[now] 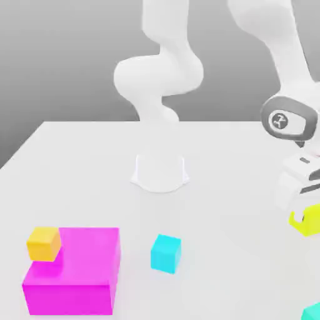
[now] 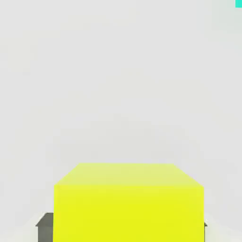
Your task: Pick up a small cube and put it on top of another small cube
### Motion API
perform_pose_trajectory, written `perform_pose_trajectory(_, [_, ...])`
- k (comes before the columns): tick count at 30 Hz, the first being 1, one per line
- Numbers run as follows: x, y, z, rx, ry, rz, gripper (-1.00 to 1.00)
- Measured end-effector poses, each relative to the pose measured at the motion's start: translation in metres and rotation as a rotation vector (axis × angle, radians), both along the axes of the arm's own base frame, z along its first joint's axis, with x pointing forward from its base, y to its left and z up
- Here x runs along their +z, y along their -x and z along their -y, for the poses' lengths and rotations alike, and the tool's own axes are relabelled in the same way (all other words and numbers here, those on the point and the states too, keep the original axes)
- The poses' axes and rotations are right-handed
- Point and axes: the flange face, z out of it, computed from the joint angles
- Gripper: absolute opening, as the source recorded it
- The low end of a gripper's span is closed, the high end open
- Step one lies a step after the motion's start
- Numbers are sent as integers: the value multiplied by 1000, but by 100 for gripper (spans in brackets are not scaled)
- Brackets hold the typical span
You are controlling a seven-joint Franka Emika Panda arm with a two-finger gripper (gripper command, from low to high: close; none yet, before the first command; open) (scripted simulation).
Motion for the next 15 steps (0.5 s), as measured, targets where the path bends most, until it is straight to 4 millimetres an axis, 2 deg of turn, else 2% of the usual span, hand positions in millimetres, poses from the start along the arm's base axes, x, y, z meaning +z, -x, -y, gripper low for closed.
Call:
perform_pose_trajectory(5, [16,-76,11,99,-1,-2,-100])
perform_pose_trajectory(10, [35,-153,41,188,-7,-2,-100])
perform_pose_trajectory(11, [29,-161,45,196,-8,-1,-100])
perform_pose_trajectory(13, [1,-168,48,202,-8,-1,-100])
perform_pose_trajectory(14, [-14,-168,49,203,-8,-1,100])
perform_pose_trajectory(15, [-14,-168,49,203,-8,-1,100])
